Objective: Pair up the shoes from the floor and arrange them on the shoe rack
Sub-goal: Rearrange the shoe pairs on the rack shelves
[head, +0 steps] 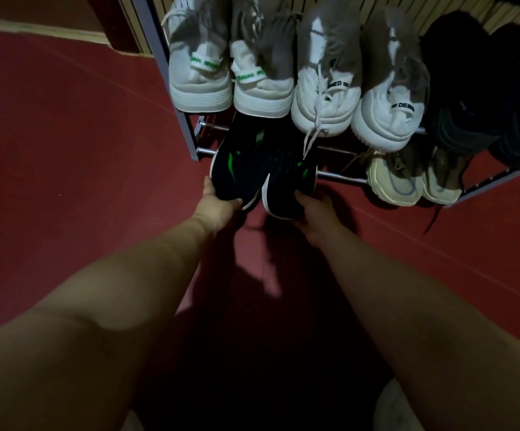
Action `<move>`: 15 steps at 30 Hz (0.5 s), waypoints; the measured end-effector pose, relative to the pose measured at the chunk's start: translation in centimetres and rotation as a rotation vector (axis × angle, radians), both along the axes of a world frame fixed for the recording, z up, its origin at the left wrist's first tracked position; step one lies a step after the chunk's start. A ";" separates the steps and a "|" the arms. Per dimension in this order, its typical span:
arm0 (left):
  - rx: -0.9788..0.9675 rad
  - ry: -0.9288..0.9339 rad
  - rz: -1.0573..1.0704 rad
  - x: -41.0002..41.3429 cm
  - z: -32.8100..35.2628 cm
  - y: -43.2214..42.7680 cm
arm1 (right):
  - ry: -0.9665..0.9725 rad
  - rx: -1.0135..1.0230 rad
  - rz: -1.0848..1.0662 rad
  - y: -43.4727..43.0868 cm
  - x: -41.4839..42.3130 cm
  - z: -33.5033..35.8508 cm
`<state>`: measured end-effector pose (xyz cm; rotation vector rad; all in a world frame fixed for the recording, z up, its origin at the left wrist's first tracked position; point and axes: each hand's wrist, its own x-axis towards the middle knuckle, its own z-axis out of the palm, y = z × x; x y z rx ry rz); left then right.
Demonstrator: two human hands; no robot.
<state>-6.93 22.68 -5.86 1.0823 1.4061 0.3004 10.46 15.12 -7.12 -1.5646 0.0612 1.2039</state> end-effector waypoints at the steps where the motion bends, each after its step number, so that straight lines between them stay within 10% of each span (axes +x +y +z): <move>1: 0.006 -0.008 0.019 0.1 0.8 -0.3 | -0.013 -0.003 0.034 0.1 0.1 0.0; 15: -0.171 -0.379 0.356 1.1 1.0 -0.5 | 0.075 0.036 0.056 -0.3 1.2 0.8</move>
